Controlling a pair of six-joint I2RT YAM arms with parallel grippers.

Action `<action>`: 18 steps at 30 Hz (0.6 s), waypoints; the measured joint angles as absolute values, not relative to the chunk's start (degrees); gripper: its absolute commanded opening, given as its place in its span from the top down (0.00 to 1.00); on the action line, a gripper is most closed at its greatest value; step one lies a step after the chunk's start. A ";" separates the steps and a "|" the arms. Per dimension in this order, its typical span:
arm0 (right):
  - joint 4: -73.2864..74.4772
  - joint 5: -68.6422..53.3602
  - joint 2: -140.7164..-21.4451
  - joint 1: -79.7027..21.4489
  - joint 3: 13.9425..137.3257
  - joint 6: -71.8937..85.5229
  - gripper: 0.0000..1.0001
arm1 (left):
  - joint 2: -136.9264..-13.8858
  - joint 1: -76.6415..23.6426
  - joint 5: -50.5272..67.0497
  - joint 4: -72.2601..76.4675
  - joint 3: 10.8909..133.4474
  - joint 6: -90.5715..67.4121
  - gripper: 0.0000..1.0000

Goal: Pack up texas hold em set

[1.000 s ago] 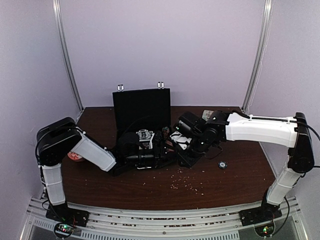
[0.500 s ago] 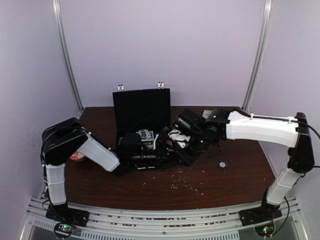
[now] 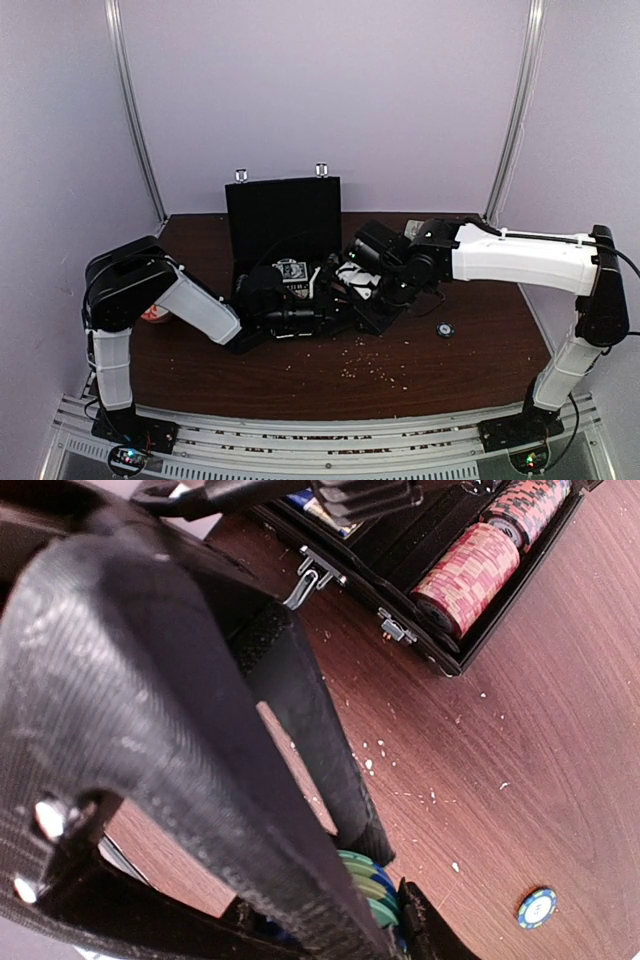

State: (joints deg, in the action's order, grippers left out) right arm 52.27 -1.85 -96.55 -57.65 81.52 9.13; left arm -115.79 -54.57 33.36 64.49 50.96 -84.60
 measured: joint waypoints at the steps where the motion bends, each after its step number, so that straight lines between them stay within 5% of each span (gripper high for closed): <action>1: 52.31 -1.78 -96.55 -57.69 81.52 9.13 0.86 | -115.81 -54.61 33.36 64.64 50.96 -84.66 0.63; 12: 52.93 -0.58 -96.55 -58.08 81.52 8.88 0.86 | -116.07 -54.76 33.26 64.69 51.16 -85.93 0.89; 18: 52.90 -0.32 -96.55 -58.15 81.52 8.88 0.86 | -116.07 -54.76 33.28 64.69 51.20 -85.93 0.94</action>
